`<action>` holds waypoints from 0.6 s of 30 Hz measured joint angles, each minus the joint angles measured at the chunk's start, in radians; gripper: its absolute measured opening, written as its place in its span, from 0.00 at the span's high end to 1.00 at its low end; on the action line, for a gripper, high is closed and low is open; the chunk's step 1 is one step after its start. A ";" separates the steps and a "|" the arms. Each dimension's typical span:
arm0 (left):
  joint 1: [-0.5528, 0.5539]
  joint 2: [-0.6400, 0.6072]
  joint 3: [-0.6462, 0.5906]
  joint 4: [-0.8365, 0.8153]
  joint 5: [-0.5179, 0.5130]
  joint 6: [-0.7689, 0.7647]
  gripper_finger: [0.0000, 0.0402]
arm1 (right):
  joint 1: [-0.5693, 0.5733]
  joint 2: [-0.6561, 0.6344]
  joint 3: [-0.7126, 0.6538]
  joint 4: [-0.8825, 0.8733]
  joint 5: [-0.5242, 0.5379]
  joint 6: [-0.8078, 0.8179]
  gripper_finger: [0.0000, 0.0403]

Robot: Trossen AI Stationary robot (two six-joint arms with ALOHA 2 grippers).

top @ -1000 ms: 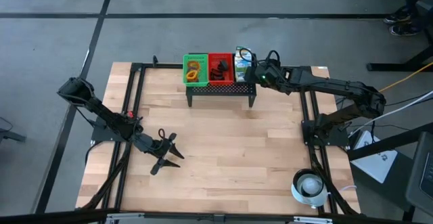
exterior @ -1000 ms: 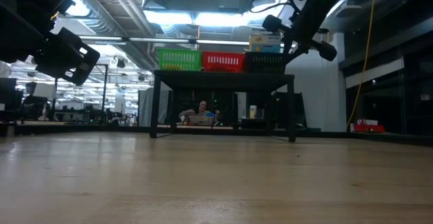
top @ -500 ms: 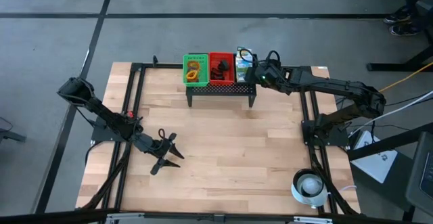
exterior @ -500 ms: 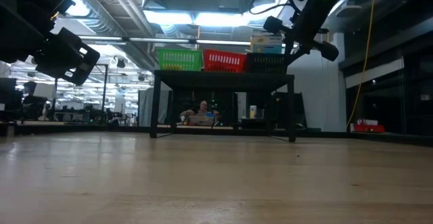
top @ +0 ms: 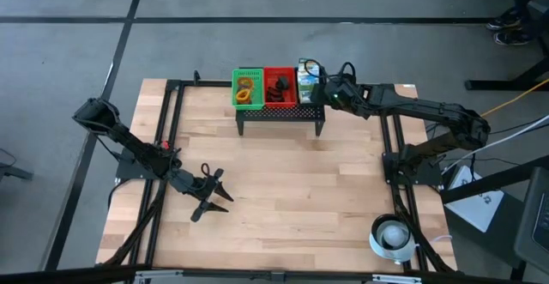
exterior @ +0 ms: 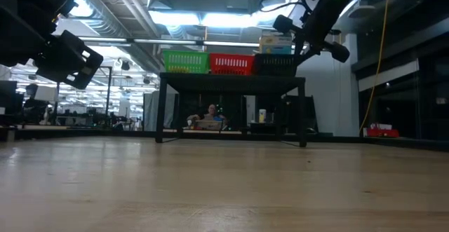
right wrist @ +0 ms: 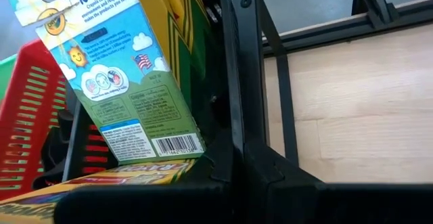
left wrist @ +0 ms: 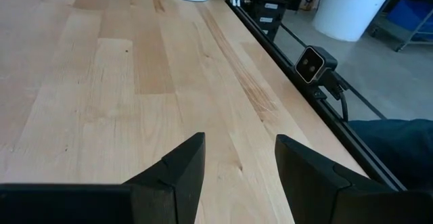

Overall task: Pick & Place Office Desk Supplies
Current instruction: Put the black bin on the shelf

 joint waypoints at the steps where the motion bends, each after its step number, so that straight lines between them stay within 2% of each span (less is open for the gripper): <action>1: 0.000 0.000 0.000 0.000 0.000 0.000 0.56 | -0.001 -0.004 0.000 0.001 0.000 -0.003 0.98; 18: 0.000 0.000 0.000 -0.006 0.000 -0.010 0.56 | -0.003 -0.020 0.000 -0.032 0.001 -0.013 0.98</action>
